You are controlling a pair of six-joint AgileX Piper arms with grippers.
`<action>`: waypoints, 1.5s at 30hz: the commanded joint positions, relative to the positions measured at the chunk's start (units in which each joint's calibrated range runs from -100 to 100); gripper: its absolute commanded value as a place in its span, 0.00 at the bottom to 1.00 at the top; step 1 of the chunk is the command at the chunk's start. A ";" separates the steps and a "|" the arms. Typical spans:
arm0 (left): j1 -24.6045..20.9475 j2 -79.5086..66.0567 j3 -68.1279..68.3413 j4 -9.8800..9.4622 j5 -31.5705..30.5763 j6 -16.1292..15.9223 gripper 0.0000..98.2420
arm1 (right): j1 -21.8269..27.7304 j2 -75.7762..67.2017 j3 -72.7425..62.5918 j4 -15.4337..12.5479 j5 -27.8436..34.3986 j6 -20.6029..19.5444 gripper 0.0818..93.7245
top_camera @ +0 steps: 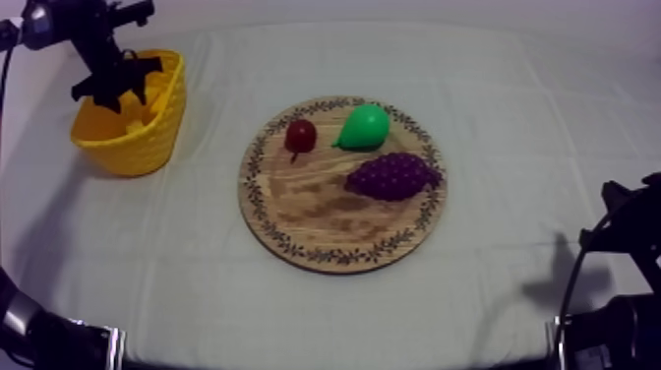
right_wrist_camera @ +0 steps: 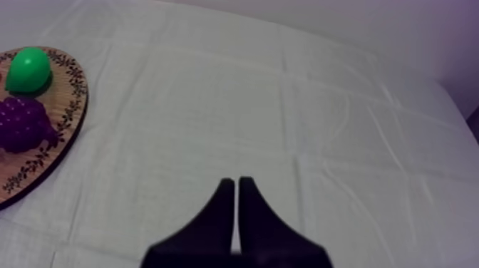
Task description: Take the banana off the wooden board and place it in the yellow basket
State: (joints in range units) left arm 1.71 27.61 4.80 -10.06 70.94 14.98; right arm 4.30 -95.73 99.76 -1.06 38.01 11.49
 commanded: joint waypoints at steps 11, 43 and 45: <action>2.63 -12.83 11.88 3.27 -5.95 -6.43 0.09 | -0.01 -0.02 0.02 0.01 -0.03 0.01 0.00; -1.43 -86.78 78.01 2.09 -40.21 -5.35 0.00 | -0.01 -0.02 0.02 0.01 -0.03 0.01 0.00; -1.52 -91.20 79.41 2.73 -39.97 -6.65 0.00 | -0.01 -0.02 0.02 0.01 -0.03 -0.01 0.00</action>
State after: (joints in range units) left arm 0.18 -55.22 82.16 -7.60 30.89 9.32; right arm 4.30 -95.73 99.76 -1.06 38.01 11.49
